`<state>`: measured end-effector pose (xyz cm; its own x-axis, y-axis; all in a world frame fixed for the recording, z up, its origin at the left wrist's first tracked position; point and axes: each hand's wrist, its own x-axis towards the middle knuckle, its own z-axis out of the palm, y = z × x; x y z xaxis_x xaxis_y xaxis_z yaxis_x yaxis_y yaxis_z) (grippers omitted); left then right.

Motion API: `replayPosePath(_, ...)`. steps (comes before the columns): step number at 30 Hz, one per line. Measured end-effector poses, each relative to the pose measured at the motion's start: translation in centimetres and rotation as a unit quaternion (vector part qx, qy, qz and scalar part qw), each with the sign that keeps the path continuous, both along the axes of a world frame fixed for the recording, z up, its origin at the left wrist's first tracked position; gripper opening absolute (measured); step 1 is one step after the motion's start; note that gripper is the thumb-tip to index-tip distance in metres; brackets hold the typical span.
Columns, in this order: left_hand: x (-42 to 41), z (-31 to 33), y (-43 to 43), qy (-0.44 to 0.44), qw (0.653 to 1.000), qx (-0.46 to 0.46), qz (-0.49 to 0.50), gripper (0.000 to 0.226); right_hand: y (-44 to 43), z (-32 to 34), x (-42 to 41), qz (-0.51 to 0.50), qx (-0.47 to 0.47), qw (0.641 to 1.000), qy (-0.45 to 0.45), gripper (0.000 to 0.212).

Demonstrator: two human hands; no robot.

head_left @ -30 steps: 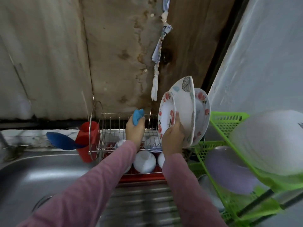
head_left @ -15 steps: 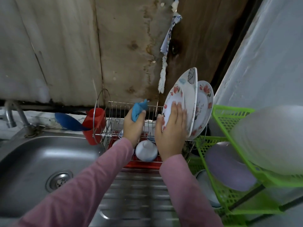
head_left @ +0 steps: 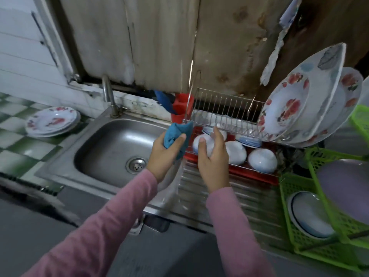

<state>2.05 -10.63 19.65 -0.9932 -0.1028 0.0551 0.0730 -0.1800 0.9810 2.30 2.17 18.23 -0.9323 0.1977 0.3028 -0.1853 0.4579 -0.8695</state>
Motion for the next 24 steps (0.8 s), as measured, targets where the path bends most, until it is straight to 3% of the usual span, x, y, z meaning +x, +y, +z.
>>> replayPosePath(3, 2.0, -1.7, -5.0, -0.036, 0.997, -0.048, 0.041, 0.006, -4.5, -1.5, 1.6, 0.034, -0.007, 0.999, -0.032, 0.049)
replayPosePath(6, 4.8, -3.1, -11.1, -0.073, 0.994, -0.062, 0.044, 0.021, -10.3, -3.3, 3.5, 0.073, 0.040, 0.995, -0.056, 0.045)
replayPosePath(10, 8.0, -4.9, -19.5, -0.091, 0.990, -0.060, 0.089, 0.005, -18.4, -5.1, 5.9, 0.132, 0.048, 0.986, -0.094, 0.043)
replayPosePath(15, 10.0, -6.8, -29.1, -0.116, 0.973, -0.082, 0.181, 0.003, -27.3, -6.7, 6.5, 0.189, 0.021, 0.970, -0.153, 0.047)
replayPosePath(24, 8.7, -7.7, -41.1, -0.120, 0.955, -0.030, 0.268, 0.010, -39.3, -7.2, 2.8, 0.246, 0.027, 0.952, -0.183, 0.043)
